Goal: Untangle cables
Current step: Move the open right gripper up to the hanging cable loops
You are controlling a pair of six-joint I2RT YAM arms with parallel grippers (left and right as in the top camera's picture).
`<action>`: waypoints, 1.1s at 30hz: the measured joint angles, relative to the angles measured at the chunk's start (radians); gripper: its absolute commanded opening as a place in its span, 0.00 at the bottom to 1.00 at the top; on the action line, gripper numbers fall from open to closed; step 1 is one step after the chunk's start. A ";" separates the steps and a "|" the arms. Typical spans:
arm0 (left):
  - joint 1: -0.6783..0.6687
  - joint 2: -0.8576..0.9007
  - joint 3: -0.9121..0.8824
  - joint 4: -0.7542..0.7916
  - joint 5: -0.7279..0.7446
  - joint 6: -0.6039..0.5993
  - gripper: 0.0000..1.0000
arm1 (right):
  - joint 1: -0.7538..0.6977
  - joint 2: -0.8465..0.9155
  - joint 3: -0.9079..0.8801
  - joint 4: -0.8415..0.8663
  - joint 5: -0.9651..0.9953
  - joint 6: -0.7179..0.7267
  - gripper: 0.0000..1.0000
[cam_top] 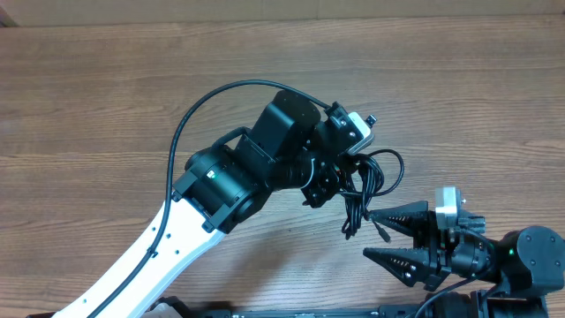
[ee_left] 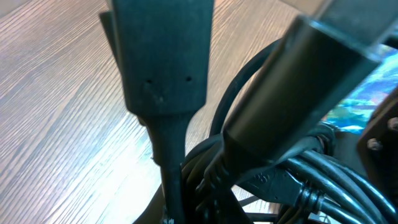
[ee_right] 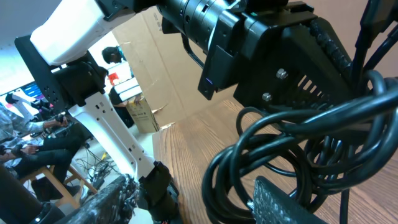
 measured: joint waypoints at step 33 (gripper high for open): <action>-0.002 0.000 -0.001 0.052 0.169 -0.033 0.04 | -0.004 0.000 0.002 0.005 0.004 -0.003 0.04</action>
